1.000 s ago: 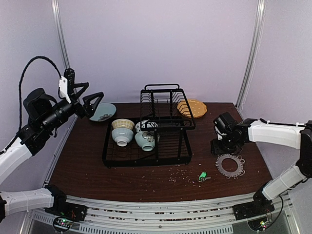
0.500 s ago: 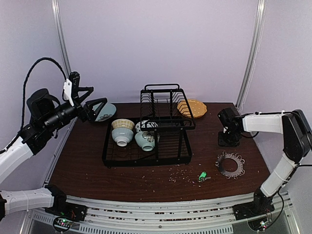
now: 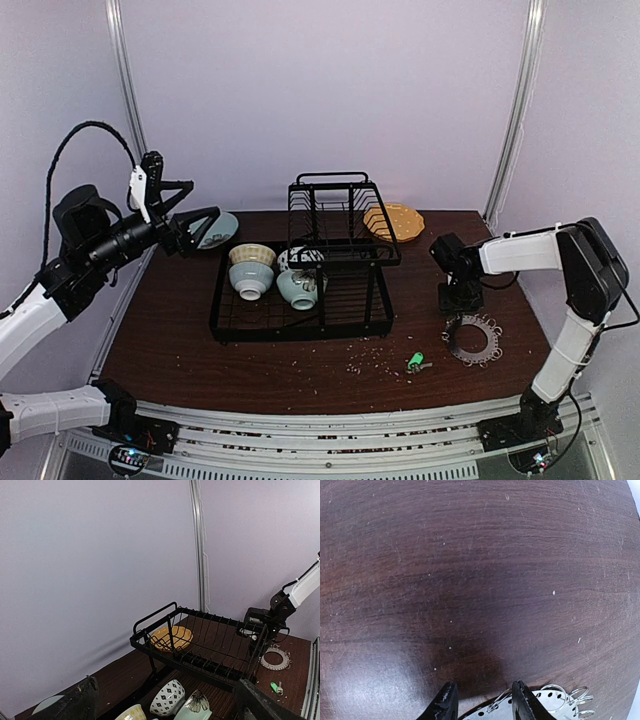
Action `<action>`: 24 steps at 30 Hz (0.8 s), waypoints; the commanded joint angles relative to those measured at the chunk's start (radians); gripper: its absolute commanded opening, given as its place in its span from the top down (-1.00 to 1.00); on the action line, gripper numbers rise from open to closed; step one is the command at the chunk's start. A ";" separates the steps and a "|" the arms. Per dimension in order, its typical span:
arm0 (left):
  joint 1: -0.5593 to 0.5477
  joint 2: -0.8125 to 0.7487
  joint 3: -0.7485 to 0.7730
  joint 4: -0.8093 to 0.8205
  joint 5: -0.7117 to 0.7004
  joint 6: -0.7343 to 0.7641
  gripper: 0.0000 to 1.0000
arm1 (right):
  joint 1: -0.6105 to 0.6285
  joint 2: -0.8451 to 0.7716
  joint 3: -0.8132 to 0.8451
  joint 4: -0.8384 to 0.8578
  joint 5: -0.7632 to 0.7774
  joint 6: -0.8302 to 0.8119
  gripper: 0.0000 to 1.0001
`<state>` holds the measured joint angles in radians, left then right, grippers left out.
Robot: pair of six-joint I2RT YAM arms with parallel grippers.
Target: Put the keys on the keyring
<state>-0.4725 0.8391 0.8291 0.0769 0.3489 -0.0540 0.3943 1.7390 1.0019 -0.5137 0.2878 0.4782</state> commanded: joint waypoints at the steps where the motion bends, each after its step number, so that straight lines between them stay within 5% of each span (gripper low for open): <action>1: -0.005 -0.003 -0.011 0.021 0.022 0.023 -0.97 | 0.009 -0.028 -0.016 -0.058 0.077 0.029 0.23; 6: -0.004 0.021 -0.002 -0.013 0.070 0.027 -0.97 | 0.009 -0.048 -0.048 -0.051 0.051 0.030 0.34; 11: -0.059 0.014 -0.037 -0.091 0.106 0.005 -0.95 | 0.035 -0.125 -0.033 0.009 -0.087 -0.001 0.26; 19: -0.418 0.035 -0.120 -0.362 -0.167 -0.085 -0.75 | 0.078 -0.229 0.014 0.065 -0.400 -0.063 0.20; 22: -0.532 0.058 -0.128 -0.443 -0.271 -0.156 -0.48 | 0.078 -0.248 -0.022 0.111 -0.499 -0.055 0.40; 24: -0.569 0.062 -0.138 -0.464 -0.336 -0.205 0.12 | 0.078 -0.269 -0.045 0.130 -0.514 -0.060 0.74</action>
<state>-1.0210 0.9051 0.6991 -0.3332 0.1444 -0.1757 0.4744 1.4937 0.9878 -0.4088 -0.1455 0.4229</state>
